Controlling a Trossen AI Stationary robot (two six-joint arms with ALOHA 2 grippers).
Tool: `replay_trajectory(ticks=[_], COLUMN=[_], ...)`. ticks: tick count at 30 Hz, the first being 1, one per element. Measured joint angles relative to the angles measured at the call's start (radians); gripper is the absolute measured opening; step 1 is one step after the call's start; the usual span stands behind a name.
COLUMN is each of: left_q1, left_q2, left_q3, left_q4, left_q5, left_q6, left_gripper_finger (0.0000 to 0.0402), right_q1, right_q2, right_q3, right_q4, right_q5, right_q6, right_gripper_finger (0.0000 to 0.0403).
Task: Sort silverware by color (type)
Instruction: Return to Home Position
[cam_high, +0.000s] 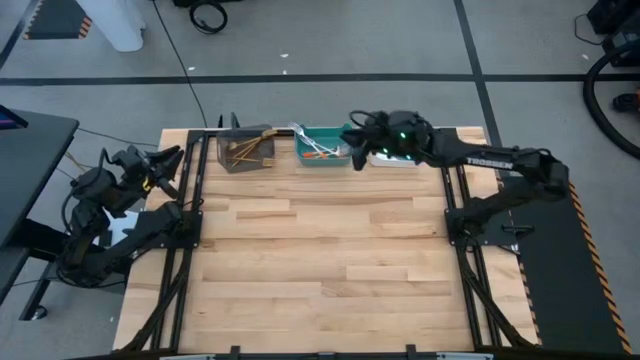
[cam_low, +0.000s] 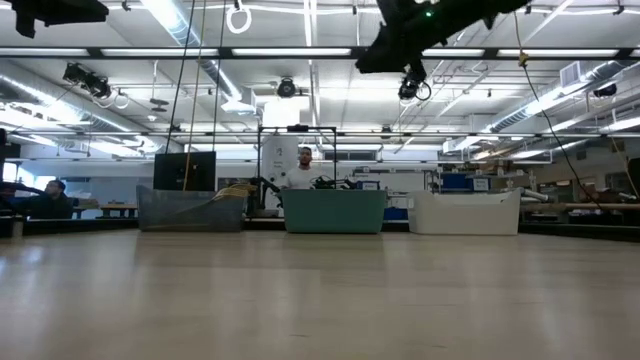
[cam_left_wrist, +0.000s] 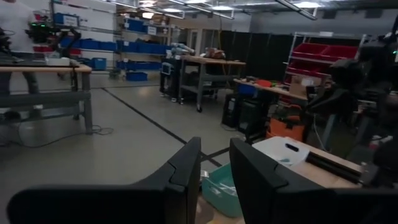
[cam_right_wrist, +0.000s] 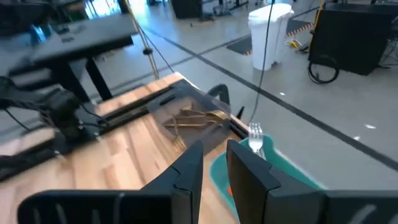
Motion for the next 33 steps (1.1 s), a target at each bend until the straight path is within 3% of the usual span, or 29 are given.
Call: replay_trajectory(ticks=[9,20,27,33], left_q1=[0.000,0.000,0.000,0.000], left_q2=[0.000,0.000,0.001,0.001], left_q3=[0.000,-0.012,-0.101,-0.291], left_q4=[0.002,0.020,0.133,0.190], left_q5=[0.094,0.122,0.122,0.163], left_q6=[0.002,0.004,0.002,-0.062], left_gripper_finger=[0.0093,0.0093,0.0093,0.0093], right_q1=[0.041,0.087,0.099,0.099], right_q2=[-0.150,-0.183,-0.183,-0.182], right_q3=[-0.265,-0.508,-0.559,-0.559], right_q4=[0.164,0.397,0.492,0.481], right_q5=[0.001,0.033,0.037,0.032], right_q6=[0.114,0.274,0.328,0.214], right_gripper_finger=[0.0079,0.0079,0.0079,0.0079])
